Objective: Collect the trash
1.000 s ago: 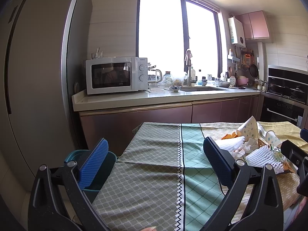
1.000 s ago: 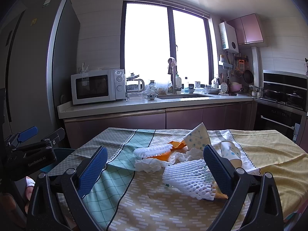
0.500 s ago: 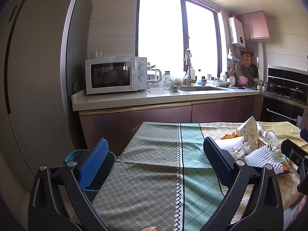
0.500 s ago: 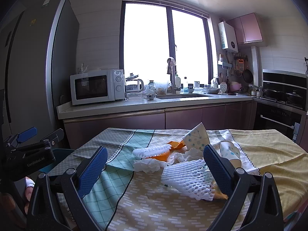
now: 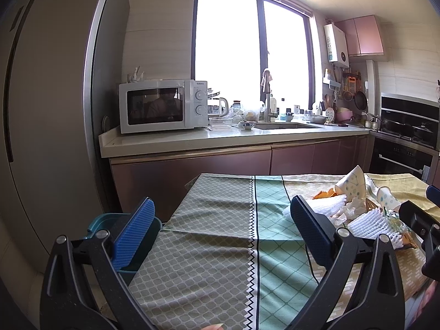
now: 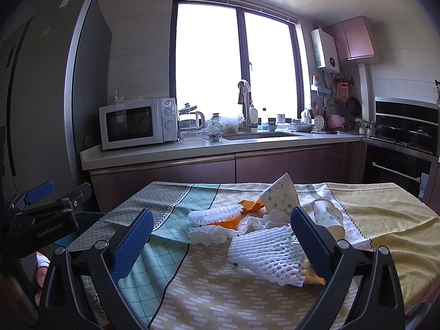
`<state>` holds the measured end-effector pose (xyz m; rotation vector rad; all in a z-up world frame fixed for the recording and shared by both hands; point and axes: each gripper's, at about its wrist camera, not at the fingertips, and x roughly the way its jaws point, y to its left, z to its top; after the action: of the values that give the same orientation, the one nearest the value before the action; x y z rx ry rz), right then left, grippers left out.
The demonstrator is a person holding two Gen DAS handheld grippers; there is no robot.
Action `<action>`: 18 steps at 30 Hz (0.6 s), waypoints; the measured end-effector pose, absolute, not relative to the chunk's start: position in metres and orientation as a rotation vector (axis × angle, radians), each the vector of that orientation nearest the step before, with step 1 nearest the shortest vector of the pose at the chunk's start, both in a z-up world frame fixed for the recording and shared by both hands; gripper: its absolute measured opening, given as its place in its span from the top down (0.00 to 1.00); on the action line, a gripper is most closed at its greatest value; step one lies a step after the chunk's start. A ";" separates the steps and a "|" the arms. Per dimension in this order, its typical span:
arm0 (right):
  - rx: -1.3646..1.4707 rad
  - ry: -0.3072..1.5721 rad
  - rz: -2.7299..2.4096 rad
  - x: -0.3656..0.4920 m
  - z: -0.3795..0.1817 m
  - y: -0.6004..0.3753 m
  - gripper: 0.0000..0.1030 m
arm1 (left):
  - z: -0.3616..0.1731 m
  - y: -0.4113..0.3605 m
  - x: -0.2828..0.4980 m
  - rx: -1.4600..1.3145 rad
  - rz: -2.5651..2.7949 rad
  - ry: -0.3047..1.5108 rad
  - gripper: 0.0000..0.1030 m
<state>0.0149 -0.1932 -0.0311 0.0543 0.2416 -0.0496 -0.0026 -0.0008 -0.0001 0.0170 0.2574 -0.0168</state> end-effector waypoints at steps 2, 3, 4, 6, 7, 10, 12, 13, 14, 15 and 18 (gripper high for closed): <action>0.058 0.244 -0.048 0.016 -0.032 -0.195 0.06 | 0.000 -0.002 -0.002 0.018 -0.017 0.259 0.05; 0.058 0.244 -0.049 0.016 -0.033 -0.195 0.06 | -0.001 -0.002 -0.001 0.018 -0.018 0.260 0.05; 0.058 0.245 -0.049 0.016 -0.033 -0.196 0.06 | -0.001 -0.003 -0.001 0.018 -0.019 0.262 0.05; 0.062 0.247 -0.048 0.017 -0.034 -0.197 0.06 | -0.002 -0.004 0.001 0.022 -0.022 0.266 0.05; 0.064 0.249 -0.047 0.017 -0.035 -0.199 0.06 | -0.003 -0.004 0.002 0.022 -0.025 0.269 0.05; 0.080 0.267 -0.050 0.020 -0.039 -0.205 0.06 | -0.005 -0.007 0.007 0.022 -0.046 0.293 0.05; 0.082 0.287 -0.062 0.023 -0.043 -0.211 0.06 | -0.008 -0.010 0.013 0.025 -0.075 0.316 0.05; 0.085 0.299 -0.067 0.025 -0.046 -0.214 0.06 | -0.009 -0.012 0.016 0.029 -0.089 0.329 0.05; 0.091 0.313 -0.073 0.027 -0.049 -0.218 0.06 | -0.011 -0.015 0.020 0.032 -0.107 0.345 0.05; 0.100 0.329 -0.077 0.029 -0.052 -0.223 0.06 | -0.012 -0.018 0.024 0.038 -0.121 0.356 0.05; 0.142 0.390 -0.093 0.036 -0.064 -0.240 0.06 | -0.017 -0.030 0.037 0.067 -0.165 0.383 0.05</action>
<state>0.0362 -0.2397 -0.0641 0.1423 0.3901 -0.0933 0.0375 -0.0299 -0.0168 0.0674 0.3829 -0.1651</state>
